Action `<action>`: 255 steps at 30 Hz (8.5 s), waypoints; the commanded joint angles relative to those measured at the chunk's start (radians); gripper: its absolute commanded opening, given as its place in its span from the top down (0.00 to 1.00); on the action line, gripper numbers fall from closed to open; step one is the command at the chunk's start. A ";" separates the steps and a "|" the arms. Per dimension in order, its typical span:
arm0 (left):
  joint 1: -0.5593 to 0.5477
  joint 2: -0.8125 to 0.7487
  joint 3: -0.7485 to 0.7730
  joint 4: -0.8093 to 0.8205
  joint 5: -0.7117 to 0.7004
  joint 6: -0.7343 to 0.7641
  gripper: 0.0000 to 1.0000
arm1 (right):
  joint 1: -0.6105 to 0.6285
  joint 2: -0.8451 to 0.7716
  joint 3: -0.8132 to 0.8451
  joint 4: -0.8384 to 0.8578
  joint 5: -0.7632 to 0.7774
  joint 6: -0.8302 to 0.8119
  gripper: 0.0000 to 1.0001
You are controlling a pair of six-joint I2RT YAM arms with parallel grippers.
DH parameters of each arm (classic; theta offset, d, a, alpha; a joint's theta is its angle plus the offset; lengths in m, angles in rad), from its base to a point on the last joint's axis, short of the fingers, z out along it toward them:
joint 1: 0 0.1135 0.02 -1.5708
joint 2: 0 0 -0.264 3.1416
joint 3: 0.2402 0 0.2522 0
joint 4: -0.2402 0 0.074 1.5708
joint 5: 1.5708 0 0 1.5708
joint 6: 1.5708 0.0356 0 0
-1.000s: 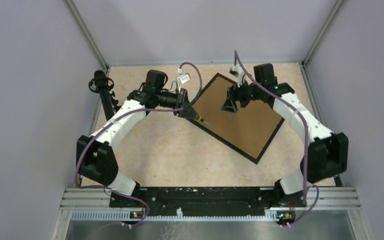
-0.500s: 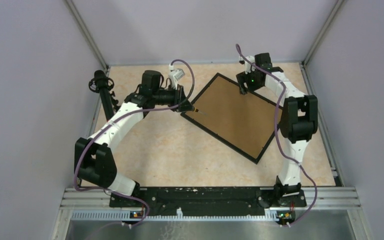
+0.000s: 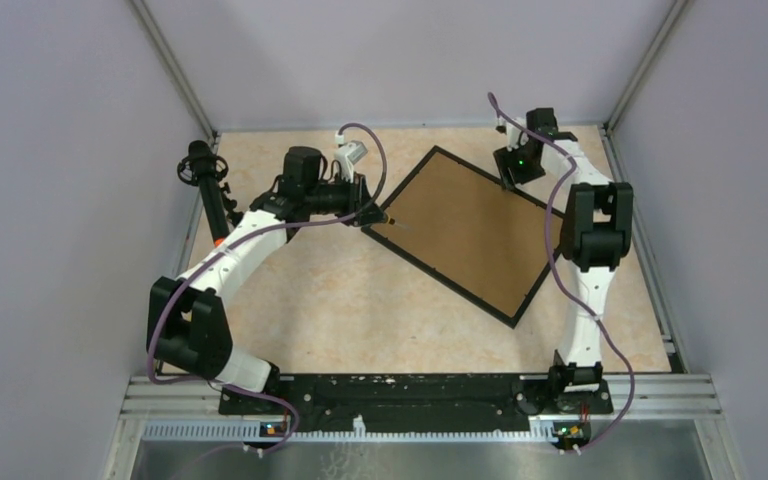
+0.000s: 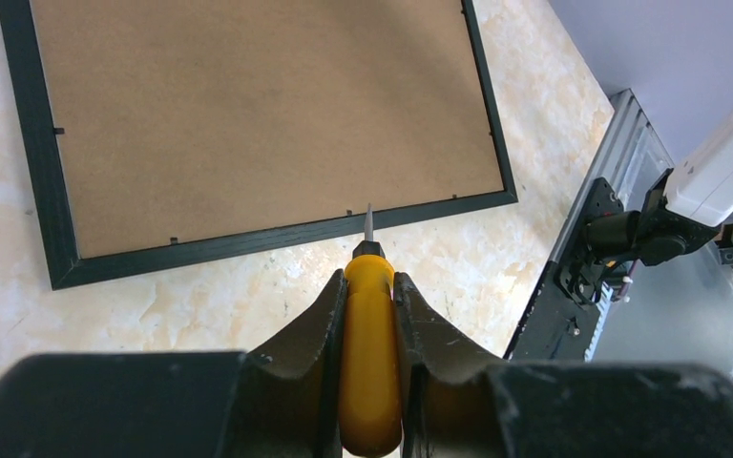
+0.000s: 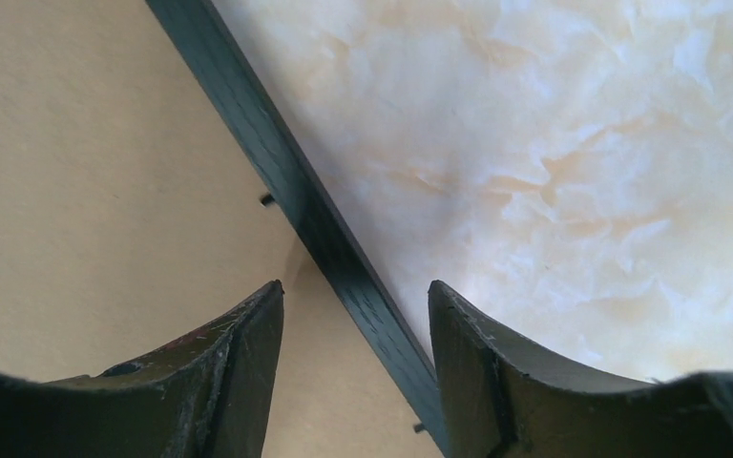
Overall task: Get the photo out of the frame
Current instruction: Adjust the photo frame at the center of the board, then release the photo frame item from the photo frame.
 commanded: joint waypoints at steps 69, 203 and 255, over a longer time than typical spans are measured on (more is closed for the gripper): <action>-0.235 0.720 0.103 0.846 -0.097 -0.827 1.00 | -0.115 -0.429 -0.904 0.465 -0.640 0.529 0.53; -0.241 0.464 0.181 0.401 -0.313 -0.573 1.00 | 0.202 -0.496 -0.689 0.077 -0.039 0.618 0.57; -0.235 0.473 0.162 0.432 -0.306 -0.584 1.00 | 0.121 -0.469 -0.652 0.085 -0.067 0.708 0.46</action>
